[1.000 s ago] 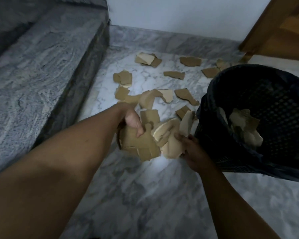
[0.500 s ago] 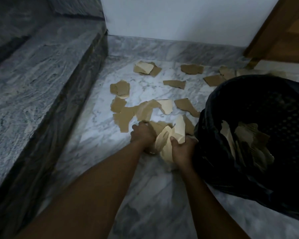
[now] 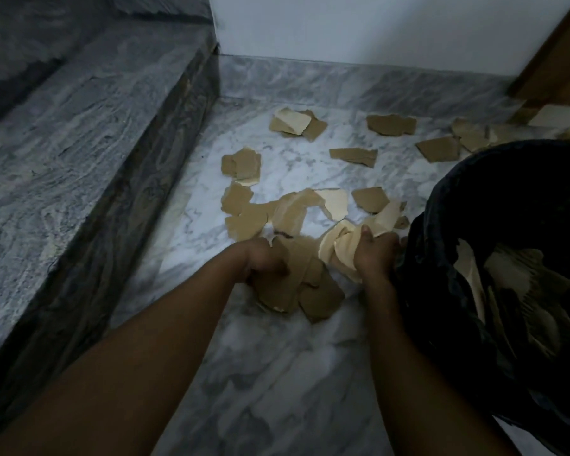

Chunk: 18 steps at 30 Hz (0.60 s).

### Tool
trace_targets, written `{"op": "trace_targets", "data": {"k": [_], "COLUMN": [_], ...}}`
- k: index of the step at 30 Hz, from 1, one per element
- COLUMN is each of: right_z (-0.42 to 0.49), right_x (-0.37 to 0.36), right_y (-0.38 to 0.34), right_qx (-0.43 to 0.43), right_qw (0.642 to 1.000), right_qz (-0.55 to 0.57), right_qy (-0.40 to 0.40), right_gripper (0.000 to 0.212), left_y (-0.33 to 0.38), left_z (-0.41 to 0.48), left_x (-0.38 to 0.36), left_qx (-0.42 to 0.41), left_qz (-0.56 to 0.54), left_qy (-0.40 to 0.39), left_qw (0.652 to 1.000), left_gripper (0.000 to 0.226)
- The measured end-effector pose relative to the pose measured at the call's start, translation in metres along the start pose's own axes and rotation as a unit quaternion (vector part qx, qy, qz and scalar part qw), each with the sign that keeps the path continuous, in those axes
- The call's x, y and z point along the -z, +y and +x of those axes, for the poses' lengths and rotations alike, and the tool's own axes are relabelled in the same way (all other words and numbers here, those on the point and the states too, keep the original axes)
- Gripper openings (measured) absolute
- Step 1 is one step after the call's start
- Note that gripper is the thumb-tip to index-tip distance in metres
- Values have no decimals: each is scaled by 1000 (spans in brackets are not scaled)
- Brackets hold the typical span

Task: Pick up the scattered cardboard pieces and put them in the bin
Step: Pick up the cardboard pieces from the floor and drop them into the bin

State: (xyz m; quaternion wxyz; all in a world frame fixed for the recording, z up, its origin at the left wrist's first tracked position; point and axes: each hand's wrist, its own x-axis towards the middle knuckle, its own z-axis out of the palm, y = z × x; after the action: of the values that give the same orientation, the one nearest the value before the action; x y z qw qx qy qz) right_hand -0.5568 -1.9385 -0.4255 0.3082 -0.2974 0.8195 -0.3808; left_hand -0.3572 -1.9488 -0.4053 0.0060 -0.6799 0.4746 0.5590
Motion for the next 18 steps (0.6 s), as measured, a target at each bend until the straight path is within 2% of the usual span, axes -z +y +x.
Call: {"op": "trace_targets", "data": {"k": [2, 5, 7, 10, 13, 15, 18], "right_z": [-7, -18, -26, -32, -39, -43, -47], "right_x": [1, 9, 14, 20, 20, 14, 6], "right_y": [4, 8, 7, 6, 1, 0, 6], "right_qx": [-7, 25, 48, 64, 43, 45, 50], "right_qw": [999, 995, 991, 989, 988, 981, 957], "right_qz": [-22, -75, -94, -92, -91, -149, -251], "right_qy": [-23, -61, -85, -97, -113, -118, -138], "right_gripper": [65, 71, 78, 87, 103, 109, 126], "left_y": [3, 0, 0, 13, 28, 41, 60], "left_z": [-1, -1, -5, -12, -14, -10, 0], "left_x": [15, 36, 45, 51, 52, 50, 39], "left_qx": [-5, -29, -57, -68, -60, -56, -88], "left_qz": [21, 11, -12, -48, -115, -125, -117], "left_qy": [-17, -33, 8, 72, 98, 125, 159], "left_qw": [1000, 999, 998, 994, 987, 983, 976], "left_gripper": [76, 45, 37, 42, 33, 30, 42]}}
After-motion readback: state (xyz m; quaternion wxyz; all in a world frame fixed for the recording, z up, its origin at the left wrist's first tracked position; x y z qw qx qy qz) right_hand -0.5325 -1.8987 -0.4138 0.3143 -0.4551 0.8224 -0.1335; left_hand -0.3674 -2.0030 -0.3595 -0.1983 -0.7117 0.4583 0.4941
